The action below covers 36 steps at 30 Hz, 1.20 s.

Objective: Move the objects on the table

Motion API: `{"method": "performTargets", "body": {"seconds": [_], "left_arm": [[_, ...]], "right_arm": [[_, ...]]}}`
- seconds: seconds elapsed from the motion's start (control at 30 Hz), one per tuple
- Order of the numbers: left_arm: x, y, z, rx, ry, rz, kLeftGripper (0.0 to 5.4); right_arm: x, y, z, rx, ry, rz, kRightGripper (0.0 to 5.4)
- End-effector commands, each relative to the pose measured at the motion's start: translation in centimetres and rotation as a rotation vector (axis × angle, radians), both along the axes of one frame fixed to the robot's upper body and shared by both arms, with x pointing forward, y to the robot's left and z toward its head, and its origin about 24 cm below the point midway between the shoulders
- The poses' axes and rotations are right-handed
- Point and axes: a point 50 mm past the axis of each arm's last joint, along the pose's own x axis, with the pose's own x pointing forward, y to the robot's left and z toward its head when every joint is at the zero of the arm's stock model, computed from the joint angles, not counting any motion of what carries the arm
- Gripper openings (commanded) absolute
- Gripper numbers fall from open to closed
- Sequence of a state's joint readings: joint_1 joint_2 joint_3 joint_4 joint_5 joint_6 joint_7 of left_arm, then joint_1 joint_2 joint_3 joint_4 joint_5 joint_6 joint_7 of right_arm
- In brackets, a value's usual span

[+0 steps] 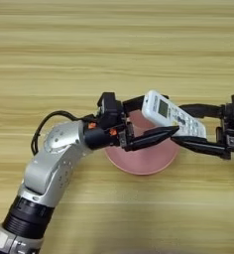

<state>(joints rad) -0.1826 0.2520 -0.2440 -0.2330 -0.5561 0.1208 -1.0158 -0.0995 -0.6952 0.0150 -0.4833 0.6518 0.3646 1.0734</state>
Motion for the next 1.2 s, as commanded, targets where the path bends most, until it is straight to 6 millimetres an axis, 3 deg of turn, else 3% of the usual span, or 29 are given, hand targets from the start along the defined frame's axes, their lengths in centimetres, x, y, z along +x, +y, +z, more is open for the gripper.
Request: {"method": "performTargets", "body": {"seconds": [0.03,0.3,0.57,0.93,1.2], "left_arm": [[0.0,-0.01,0.19,0.015,-0.018,0.009,3.13],[0.13,0.06,0.11,0.013,-0.017,0.021,3.13],[0.18,-0.04,0.09,0.008,-0.015,0.027,2.84],[0.26,0.02,0.05,0.007,-0.013,0.036,2.8],[0.3,0.01,0.03,0.005,-0.015,0.046,2.8]], "right_arm": [[-0.07,0.18,0.11,0.003,0.014,0.019,2.9],[-0.09,0.28,-0.18,-0.007,0.018,0.016,2.9],[0.03,0.22,-0.17,-0.002,0.017,0.001,4.11],[0.08,-0.13,0.37,0.028,-0.004,-0.026,5.38],[0.03,-0.69,0.55,0.047,-0.015,-0.058,5.4]]}}
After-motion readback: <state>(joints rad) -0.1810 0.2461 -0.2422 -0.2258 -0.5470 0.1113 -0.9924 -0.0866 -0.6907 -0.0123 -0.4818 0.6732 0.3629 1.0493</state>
